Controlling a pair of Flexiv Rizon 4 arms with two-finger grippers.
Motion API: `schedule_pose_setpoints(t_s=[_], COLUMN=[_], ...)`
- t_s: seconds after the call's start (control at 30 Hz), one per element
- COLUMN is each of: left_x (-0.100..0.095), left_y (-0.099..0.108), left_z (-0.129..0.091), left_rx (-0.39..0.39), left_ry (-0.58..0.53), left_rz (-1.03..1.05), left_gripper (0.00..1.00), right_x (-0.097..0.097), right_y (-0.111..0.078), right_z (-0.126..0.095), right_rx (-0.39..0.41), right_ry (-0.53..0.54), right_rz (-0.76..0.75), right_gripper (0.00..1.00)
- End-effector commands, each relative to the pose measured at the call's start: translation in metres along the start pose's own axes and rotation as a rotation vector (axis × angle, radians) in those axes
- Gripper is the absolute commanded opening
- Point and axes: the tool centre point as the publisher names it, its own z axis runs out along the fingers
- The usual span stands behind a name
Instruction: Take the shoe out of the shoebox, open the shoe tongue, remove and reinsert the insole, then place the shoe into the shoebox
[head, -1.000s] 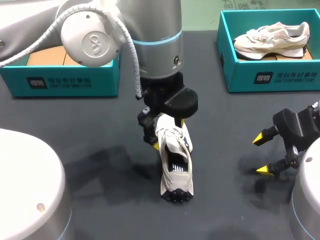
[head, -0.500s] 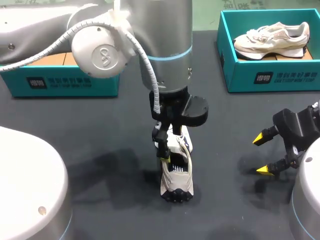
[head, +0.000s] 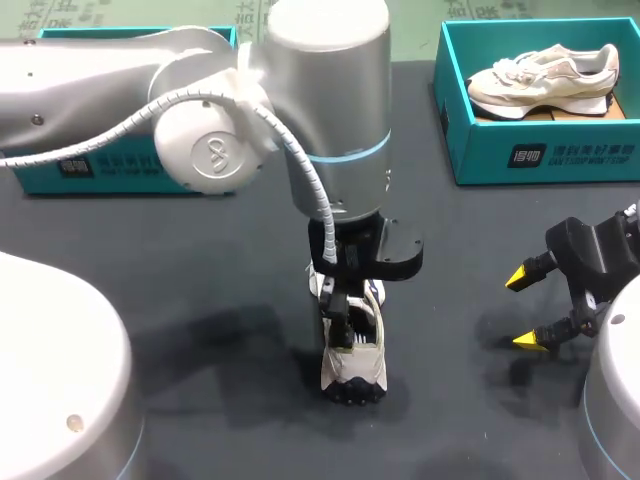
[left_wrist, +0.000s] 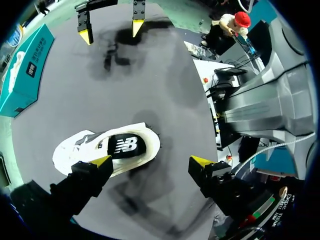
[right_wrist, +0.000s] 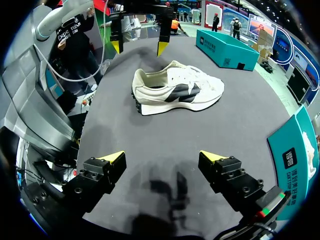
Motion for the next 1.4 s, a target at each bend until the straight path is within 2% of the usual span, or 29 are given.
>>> schedule_pose_setpoints(t_s=[0.03,0.47,0.6,0.93,1.23,1.4], left_x=[0.001,0.012,0.01,0.003,0.001,0.0], left_y=[-0.003,-0.004,-0.008,-0.01,-0.011,-0.009], left_z=[0.019,0.059,0.073,0.092,0.107,0.113], left_rx=[0.007,0.003,-0.01,-0.016,-0.049,-0.052], left_ry=[0.009,0.0,-0.029,-0.048,-0.091,-0.095], left_rz=[-0.016,-0.097,-0.123,-0.139,-0.174,-0.186], left_gripper=[1.0,1.0,1.0,1.0,0.92,0.82], right_x=[0.002,0.002,0.002,0.002,0.002,0.002], right_y=[0.0,0.0,0.0,0.0,0.0,0.0], right_z=[0.0,0.0,0.0,0.0,0.0,0.0], right_rx=[0.002,0.002,0.002,0.002,0.002,0.002], right_ry=[-0.003,-0.003,-0.003,-0.003,-0.003,-0.003], right_rz=[0.001,0.001,0.001,0.001,0.001,0.001], right_gripper=[1.0,1.0,1.0,1.0,1.0,1.0])
